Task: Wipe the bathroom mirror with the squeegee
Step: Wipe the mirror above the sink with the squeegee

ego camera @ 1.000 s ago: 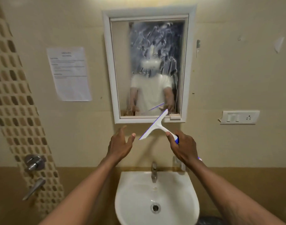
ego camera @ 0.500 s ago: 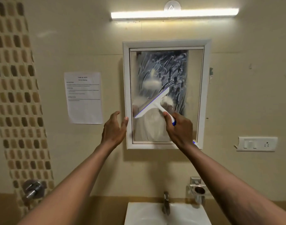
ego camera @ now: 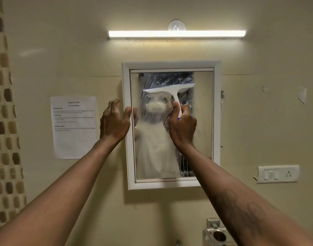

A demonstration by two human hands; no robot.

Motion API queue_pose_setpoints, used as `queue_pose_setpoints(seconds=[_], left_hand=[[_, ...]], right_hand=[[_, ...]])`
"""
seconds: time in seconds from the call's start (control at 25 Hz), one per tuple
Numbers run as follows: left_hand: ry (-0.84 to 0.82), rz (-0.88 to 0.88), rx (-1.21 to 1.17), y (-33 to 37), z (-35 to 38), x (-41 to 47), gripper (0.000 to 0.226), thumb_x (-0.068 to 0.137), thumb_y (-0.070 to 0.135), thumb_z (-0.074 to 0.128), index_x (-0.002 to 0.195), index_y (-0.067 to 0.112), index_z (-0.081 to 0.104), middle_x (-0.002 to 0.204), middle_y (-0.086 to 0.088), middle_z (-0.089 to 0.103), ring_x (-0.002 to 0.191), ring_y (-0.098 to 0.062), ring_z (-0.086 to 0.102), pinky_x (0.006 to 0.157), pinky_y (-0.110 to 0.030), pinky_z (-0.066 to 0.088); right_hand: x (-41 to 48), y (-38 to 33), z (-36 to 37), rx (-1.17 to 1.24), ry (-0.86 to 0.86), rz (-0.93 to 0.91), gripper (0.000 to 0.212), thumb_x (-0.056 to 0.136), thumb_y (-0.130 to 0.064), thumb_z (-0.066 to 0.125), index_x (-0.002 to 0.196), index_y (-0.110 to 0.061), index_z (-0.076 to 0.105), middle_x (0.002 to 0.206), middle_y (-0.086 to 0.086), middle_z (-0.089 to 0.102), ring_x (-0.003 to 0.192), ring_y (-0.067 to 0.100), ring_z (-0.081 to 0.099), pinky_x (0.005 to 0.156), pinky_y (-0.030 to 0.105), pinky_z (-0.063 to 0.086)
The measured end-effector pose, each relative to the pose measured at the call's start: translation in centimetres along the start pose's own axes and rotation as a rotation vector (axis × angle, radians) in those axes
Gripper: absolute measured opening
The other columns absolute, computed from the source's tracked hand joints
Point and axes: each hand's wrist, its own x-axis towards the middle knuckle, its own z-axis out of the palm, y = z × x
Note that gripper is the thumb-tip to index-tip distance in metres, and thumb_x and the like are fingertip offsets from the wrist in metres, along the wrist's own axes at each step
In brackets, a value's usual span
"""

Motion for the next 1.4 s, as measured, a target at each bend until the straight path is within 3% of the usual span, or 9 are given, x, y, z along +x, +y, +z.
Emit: queue_pose_setpoints(seconds=[0.12,0.2,0.28,0.4,0.56,0.64,0.92,1.16,1.4], left_hand=[[0.009,0.047,-0.003,-0.1,-0.3,1.6,0.055,0.106,0.042,0.049,0.151,0.012,0.041,0.151,-0.015,0.053,0.139,-0.038,0.05,0.114,-0.049,0.04],[0.001,0.067,0.006,-0.4,-0.7,2.5,0.054,0.107,0.042,0.049,0.151,0.011,0.042,0.151,-0.015,0.053,0.139,-0.037,0.05,0.115,-0.05,0.04],[-0.003,0.086,0.007,-0.6,-1.1,3.4,0.054,0.106,0.042,0.049,0.15,0.011,0.042,0.151,-0.014,0.053,0.139,-0.036,0.05,0.116,-0.051,0.04],[0.003,0.122,0.026,-1.0,-1.6,4.6,0.052,0.106,0.041,0.05,0.149,0.011,0.044,0.152,-0.012,0.052,0.139,-0.036,0.05,0.115,-0.051,0.04],[0.029,0.153,0.027,-0.8,-1.9,6.0,0.048,0.106,0.033,0.05,0.149,0.013,0.045,0.152,-0.011,0.053,0.139,-0.036,0.05,0.116,-0.051,0.038],[0.038,0.177,0.032,-0.7,-1.9,6.4,0.047,0.105,0.031,0.05,0.148,0.014,0.044,0.153,-0.011,0.052,0.142,-0.034,0.048,0.118,-0.053,0.035],[0.022,0.2,0.047,-0.4,-1.2,6.9,0.05,0.105,0.033,0.05,0.152,0.017,0.041,0.162,-0.012,0.042,0.15,-0.032,0.038,0.124,-0.055,0.026],[0.023,0.213,0.037,-0.2,-0.3,7.5,0.053,0.105,0.034,0.05,0.154,0.018,0.039,0.166,-0.014,0.036,0.155,-0.031,0.032,0.127,-0.054,0.022],[0.037,0.205,-0.003,-0.2,0.0,7.3,0.052,0.105,0.033,0.049,0.154,0.019,0.038,0.167,-0.014,0.033,0.157,-0.029,0.027,0.128,-0.053,0.021]], right_hand=[[0.4,-1.6,1.8,0.014,0.074,-0.004,0.047,0.105,-0.056,0.038,0.098,-0.015,0.06,0.07,0.002,0.065,0.061,0.022,0.061,0.051,0.028,0.044],[0.3,-3.1,3.3,0.017,0.113,0.006,0.045,0.106,-0.052,0.04,0.099,-0.015,0.063,0.068,-0.004,0.06,0.058,0.014,0.052,0.047,0.018,0.028],[0.3,-4.3,4.6,0.009,0.137,0.028,0.041,0.107,-0.049,0.042,0.1,-0.014,0.064,0.07,-0.003,0.06,0.061,0.012,0.045,0.051,0.024,0.023],[0.7,-5.2,6.1,0.007,0.139,0.032,0.042,0.107,-0.046,0.042,0.104,-0.011,0.064,0.081,0.007,0.069,0.068,0.014,0.051,0.061,0.025,0.031],[1.6,-6.0,7.2,-0.01,0.134,0.024,0.041,0.108,-0.043,0.042,0.11,-0.01,0.066,0.077,0.002,0.065,0.071,0.021,0.064,0.057,0.023,0.037],[2.0,-6.0,7.5,-0.049,0.133,0.032,0.039,0.108,-0.04,0.042,0.113,-0.01,0.066,0.082,0.006,0.07,0.076,0.027,0.068,0.063,0.025,0.039],[2.7,-6.3,8.1,-0.052,0.099,0.033,0.04,0.106,-0.039,0.04,0.116,-0.01,0.066,0.091,0.009,0.074,0.083,0.027,0.071,0.071,0.035,0.054],[3.0,-6.1,8.4,-0.078,0.096,-0.006,0.036,0.107,-0.032,0.044,0.119,-0.009,0.068,0.095,0.01,0.074,0.084,0.027,0.07,0.071,0.035,0.054],[2.4,-5.3,8.2,0.003,0.121,0.011,0.033,0.104,-0.03,0.049,0.097,-0.012,0.076,0.082,0.005,0.073,0.068,0.018,0.064,0.061,0.027,0.049]])
